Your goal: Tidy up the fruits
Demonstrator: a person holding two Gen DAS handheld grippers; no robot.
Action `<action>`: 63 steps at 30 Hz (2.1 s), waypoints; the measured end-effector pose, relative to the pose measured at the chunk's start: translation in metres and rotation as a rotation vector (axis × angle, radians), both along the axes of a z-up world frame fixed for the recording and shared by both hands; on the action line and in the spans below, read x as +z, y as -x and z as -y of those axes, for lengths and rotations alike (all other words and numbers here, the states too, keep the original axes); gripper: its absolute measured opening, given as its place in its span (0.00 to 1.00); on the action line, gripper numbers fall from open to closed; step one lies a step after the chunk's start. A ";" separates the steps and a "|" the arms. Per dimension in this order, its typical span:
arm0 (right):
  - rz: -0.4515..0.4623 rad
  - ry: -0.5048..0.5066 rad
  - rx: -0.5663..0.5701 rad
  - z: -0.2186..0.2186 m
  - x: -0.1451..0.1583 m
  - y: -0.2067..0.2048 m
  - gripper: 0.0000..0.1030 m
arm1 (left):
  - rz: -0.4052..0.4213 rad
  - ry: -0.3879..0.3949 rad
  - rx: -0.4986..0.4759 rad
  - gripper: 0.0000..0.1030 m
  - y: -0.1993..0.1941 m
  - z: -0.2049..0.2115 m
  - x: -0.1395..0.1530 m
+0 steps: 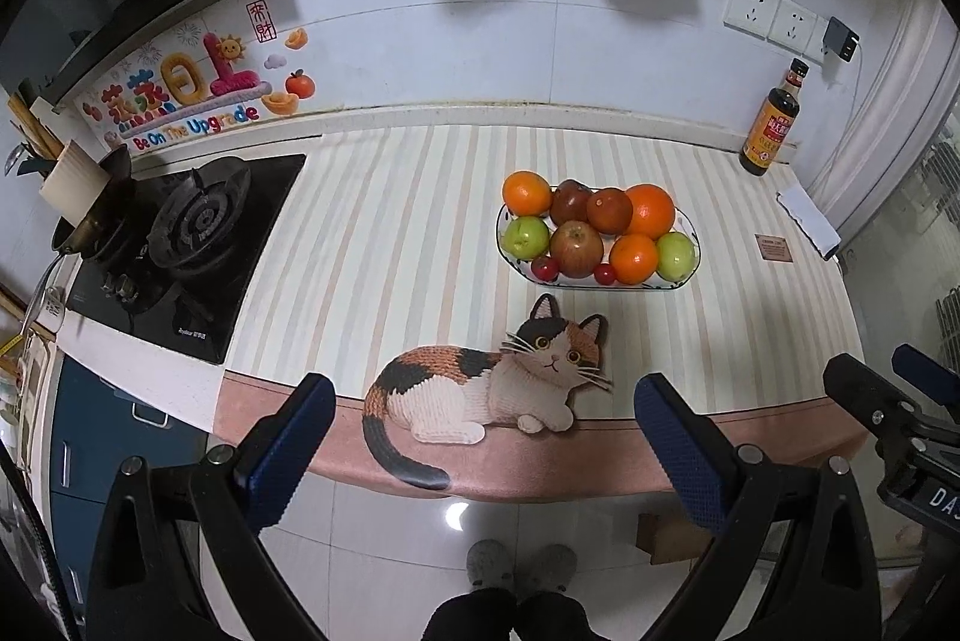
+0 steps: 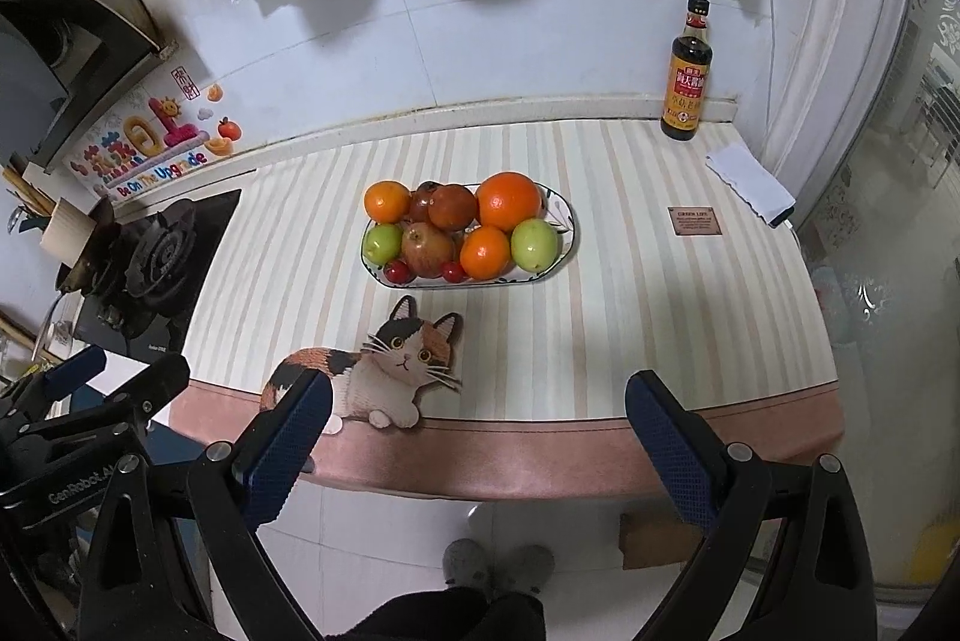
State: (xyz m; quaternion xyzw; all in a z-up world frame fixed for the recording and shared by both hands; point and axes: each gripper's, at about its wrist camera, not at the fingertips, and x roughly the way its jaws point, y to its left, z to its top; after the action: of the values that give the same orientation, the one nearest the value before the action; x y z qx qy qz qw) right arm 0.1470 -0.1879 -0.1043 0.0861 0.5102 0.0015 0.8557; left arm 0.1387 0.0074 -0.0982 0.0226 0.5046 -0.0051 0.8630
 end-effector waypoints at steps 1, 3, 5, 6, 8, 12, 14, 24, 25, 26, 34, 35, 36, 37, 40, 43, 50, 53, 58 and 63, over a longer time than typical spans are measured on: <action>-0.002 -0.002 0.000 0.000 0.000 0.000 0.97 | 0.000 0.000 0.000 0.99 0.000 -0.001 0.000; -0.007 -0.001 0.000 -0.001 -0.001 0.001 0.97 | -0.001 0.001 -0.002 0.99 0.000 0.000 0.000; -0.007 0.003 -0.001 -0.002 -0.002 0.001 0.97 | -0.001 0.004 -0.006 0.99 0.000 -0.001 0.000; -0.008 0.003 -0.002 -0.002 -0.001 0.001 0.97 | 0.001 0.003 -0.008 0.99 -0.001 -0.001 0.001; -0.007 0.004 -0.003 -0.002 -0.001 0.001 0.97 | 0.002 0.004 -0.010 0.99 0.000 -0.001 0.001; -0.008 0.023 -0.006 -0.003 -0.003 0.002 0.97 | 0.012 -0.011 -0.008 0.99 0.000 0.000 0.002; -0.013 0.020 -0.007 -0.002 -0.005 0.002 0.97 | 0.014 -0.017 -0.007 0.99 0.000 0.001 0.001; -0.010 0.035 -0.007 -0.001 -0.003 0.003 0.97 | 0.013 -0.026 -0.004 0.99 0.001 0.000 -0.001; -0.008 0.036 -0.008 0.000 -0.004 0.002 0.97 | 0.013 -0.030 -0.001 0.99 0.001 0.000 -0.001; -0.007 0.037 -0.008 0.000 -0.003 0.003 0.97 | 0.012 -0.028 -0.002 0.99 0.001 0.000 -0.001; -0.003 0.037 -0.008 0.000 0.000 0.003 0.97 | 0.016 -0.025 0.000 0.99 0.001 -0.001 -0.001; -0.002 0.039 -0.007 0.000 0.001 0.003 0.97 | 0.016 -0.025 0.001 0.99 0.001 -0.002 -0.001; 0.000 0.039 -0.007 0.000 0.001 0.003 0.97 | 0.016 -0.025 0.001 0.99 0.001 -0.002 -0.001; 0.000 0.038 -0.007 0.001 0.001 0.003 0.97 | 0.018 -0.025 0.001 0.99 0.001 -0.002 -0.001; 0.003 0.038 -0.005 0.001 0.004 0.001 0.97 | 0.022 -0.024 0.000 0.99 0.001 -0.001 0.001; 0.004 0.039 -0.002 0.003 0.005 0.000 0.97 | 0.023 -0.024 0.001 0.99 0.002 0.000 0.003; 0.006 0.041 -0.001 0.003 0.005 0.000 0.97 | 0.023 -0.023 -0.003 0.99 0.003 0.003 0.006; 0.008 0.040 0.000 0.003 0.005 0.000 0.97 | 0.025 -0.023 -0.005 0.99 0.003 0.004 0.007; 0.008 0.038 0.001 0.003 0.005 0.000 0.97 | 0.022 -0.019 -0.006 0.99 0.003 0.004 0.007; 0.008 0.040 0.002 0.003 0.005 0.000 0.97 | 0.022 -0.017 -0.005 0.99 0.004 0.004 0.007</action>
State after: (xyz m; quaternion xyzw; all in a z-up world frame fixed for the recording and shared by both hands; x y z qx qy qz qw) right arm 0.1471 -0.1913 -0.0989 0.0684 0.5066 -0.0076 0.8594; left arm 0.1347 0.0034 -0.0912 0.0313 0.4951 -0.0027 0.8683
